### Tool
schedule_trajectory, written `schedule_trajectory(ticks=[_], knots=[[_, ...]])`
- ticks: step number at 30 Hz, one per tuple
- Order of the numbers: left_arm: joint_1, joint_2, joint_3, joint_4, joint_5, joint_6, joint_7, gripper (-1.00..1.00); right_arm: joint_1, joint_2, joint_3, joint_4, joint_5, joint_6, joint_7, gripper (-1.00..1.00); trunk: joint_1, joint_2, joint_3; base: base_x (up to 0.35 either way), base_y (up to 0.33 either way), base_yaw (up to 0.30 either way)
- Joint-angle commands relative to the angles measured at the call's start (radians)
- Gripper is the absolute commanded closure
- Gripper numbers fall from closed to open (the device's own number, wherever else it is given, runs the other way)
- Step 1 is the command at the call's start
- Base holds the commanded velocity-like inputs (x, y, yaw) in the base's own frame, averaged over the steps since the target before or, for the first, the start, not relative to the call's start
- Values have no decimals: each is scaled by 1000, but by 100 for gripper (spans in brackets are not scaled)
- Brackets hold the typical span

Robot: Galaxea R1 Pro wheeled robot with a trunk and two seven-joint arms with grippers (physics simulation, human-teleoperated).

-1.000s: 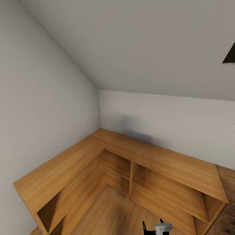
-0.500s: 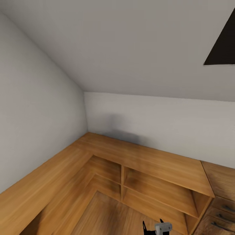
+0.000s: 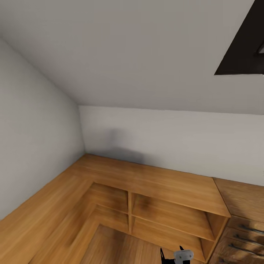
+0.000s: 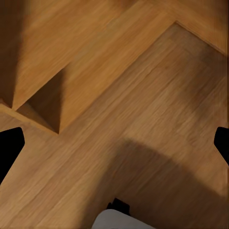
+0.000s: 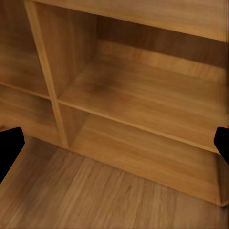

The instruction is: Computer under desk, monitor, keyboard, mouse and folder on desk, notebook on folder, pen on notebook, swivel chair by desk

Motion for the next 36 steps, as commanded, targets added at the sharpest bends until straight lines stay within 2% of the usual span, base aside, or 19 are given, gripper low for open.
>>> schedule_trajectory(ticks=[1,4,11,15,19,27,36], knots=[[1,1,-9,-2,6,-2,8,-100,-1,1,8,2,-3,-2,-9,-100,0,0,0,33,27,-121],[1,1,-9,-2,6,-2,8,-100,-1,3,6,2,-6,-1,-11,-100,0,0,1,17,14,-62],[1,1,-9,-2,8,-1,8,-100,-1,2,1,1,-107,0,-11,-100,0,0,0,1,1,-40],[1,1,-9,-2,8,-1,8,-100,-1,2,2,1,-133,0,-10,-100,0,0,-4,0,0,-139],[0,1,-9,-2,7,-2,8,-100,-1,2,2,0,-142,0,-9,-100,0,0,-8,0,51,-180],[1,0,-9,-2,6,-2,8,-100,-1,0,2,-1,-143,-1,-8,-100,0,0,-18,0,233,-203],[1,0,-9,-2,6,-2,8,-100,-1,0,2,-2,-143,-2,-8,-100,0,0,-25,0,30,-257]])
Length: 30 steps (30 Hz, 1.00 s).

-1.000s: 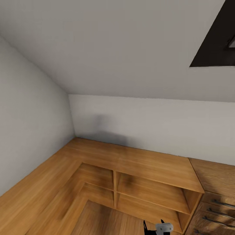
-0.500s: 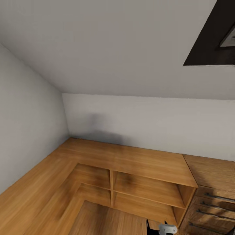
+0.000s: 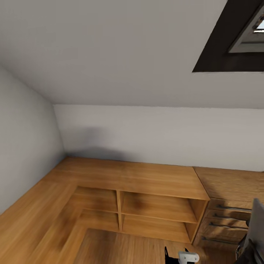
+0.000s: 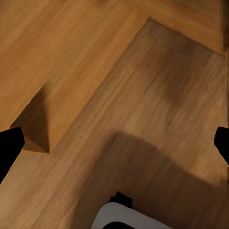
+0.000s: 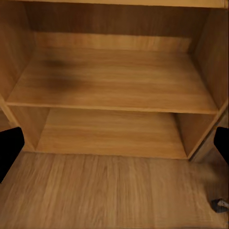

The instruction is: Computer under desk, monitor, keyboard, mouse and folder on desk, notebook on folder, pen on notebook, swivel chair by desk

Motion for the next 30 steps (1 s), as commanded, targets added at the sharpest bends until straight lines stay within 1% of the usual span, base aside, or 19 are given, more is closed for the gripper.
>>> schedule_trajectory(ticks=[1,10,13,17,26,30], knots=[[0,1,-9,-2,7,-2,8,-100,-1,1,9,1,-9,-3,-2,-100,1,-2,-2,0,3,-267],[0,1,-9,-2,7,-2,8,-100,-1,1,10,1,-9,-3,-2,-100,1,-2,-8,0,0,-269],[0,1,-9,-2,7,-2,8,-100,-1,1,12,2,-8,9,-2,-100,1,-2,-9,0,0,-274],[0,1,-9,-2,7,-2,8,-100,-1,1,12,-1,-8,49,-1,-100,1,-2,-9,0,0,-278],[1,1,-9,-2,7,-2,8,-100,-1,1,12,-2,-8,59,0,-100,1,-2,-9,0,0,-281],[1,1,-9,-2,7,-2,8,-100,-1,1,12,-2,-8,60,0,-100,1,-2,-9,183,133,-285]])
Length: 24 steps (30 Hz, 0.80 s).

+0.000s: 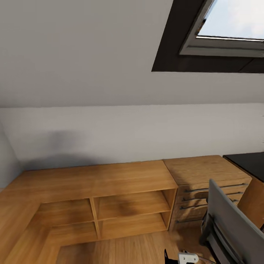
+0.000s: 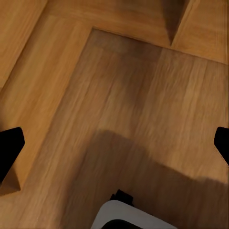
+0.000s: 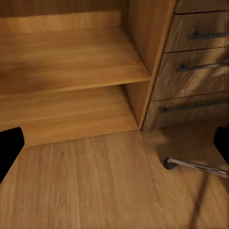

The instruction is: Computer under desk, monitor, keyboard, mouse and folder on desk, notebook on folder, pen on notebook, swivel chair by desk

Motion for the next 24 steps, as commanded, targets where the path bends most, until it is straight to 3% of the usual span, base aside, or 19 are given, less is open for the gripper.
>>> schedule_trajectory(ticks=[1,9,24], knots=[[0,1,-9,-2,7,-2,8,-100,-1,1,9,1,-9,-3,-2,-100,1,-2,-2,247,177,-286],[0,1,-9,-2,7,-2,8,-100,-1,1,9,1,-8,-3,-2,-100,1,-2,-2,239,146,-288],[0,1,-9,-1,7,-1,8,-100,-1,1,10,1,-4,-3,-2,-100,1,-2,-2,30,15,-297]])
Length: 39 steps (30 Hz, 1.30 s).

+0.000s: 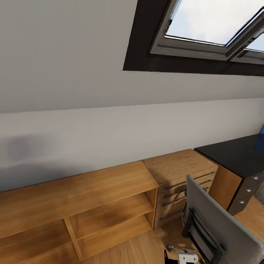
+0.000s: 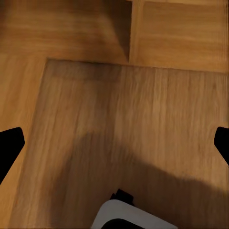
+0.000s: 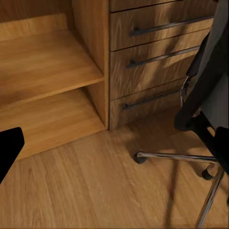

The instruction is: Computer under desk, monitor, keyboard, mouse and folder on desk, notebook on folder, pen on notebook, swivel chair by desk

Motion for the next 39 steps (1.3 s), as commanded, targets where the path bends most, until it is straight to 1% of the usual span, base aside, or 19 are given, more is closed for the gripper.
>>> schedule_trajectory(ticks=[1,10,19,31,39], knots=[[0,1,-9,-3,7,-3,8,-100,-1,1,9,1,-9,-3,-2,-100,1,-2,-2,148,111,-299],[0,1,-9,-3,6,-3,8,-100,-1,1,9,1,-8,-3,-2,-100,1,-2,-2,242,203,-299],[0,1,-9,-3,6,-3,8,-100,-1,1,9,1,-8,-3,-2,-100,1,-2,-2,224,270,-299],[0,1,-9,-3,6,-3,8,-100,-1,1,10,1,-7,-3,-2,-100,1,-2,-2,24,46,-299],[0,1,-9,-2,8,-2,8,-100,-1,1,11,1,-6,-3,-2,-100,1,-2,-2,0,181,-299]])
